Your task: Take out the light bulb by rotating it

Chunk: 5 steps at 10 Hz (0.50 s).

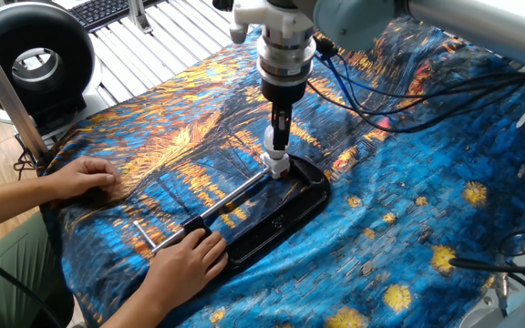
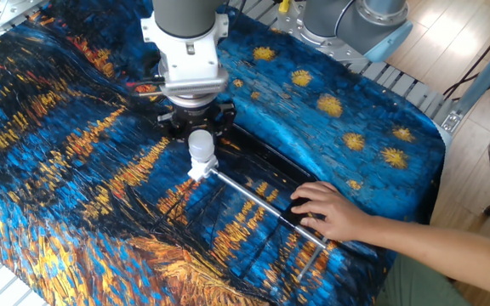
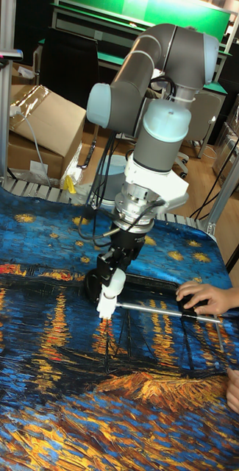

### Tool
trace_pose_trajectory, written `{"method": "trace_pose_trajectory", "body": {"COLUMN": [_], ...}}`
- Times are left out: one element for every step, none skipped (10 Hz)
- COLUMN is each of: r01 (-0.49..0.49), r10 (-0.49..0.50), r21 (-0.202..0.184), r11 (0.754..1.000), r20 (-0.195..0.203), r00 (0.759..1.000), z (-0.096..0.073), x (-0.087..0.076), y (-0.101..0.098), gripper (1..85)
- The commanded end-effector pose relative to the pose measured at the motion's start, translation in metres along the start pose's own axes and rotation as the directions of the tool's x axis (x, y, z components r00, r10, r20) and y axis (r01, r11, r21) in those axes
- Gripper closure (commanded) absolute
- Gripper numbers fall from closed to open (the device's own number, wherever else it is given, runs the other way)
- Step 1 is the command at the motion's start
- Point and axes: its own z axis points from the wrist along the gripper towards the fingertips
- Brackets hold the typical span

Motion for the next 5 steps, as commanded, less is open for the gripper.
{"method": "trace_pose_trajectory", "body": {"r01": [0.118,0.139,0.156,0.177,0.202], "r10": [-0.118,-0.139,-0.157,-0.179,-0.204], "r21": [0.029,0.033,0.038,0.048,0.063], "r11": [0.993,0.990,0.987,0.983,0.977], "r20": [0.017,0.022,0.029,0.029,0.026], "r00": [0.993,0.990,0.987,0.983,0.979], "z": [-0.0001,-0.0001,-0.0002,-0.0004,-0.0006], "x": [-0.0050,-0.0067,-0.0088,-0.0095,-0.0098], "y": [-0.0080,-0.0086,-0.0094,-0.0118,-0.0154], "gripper": [69.0,69.0,69.0,69.0,69.0]}}
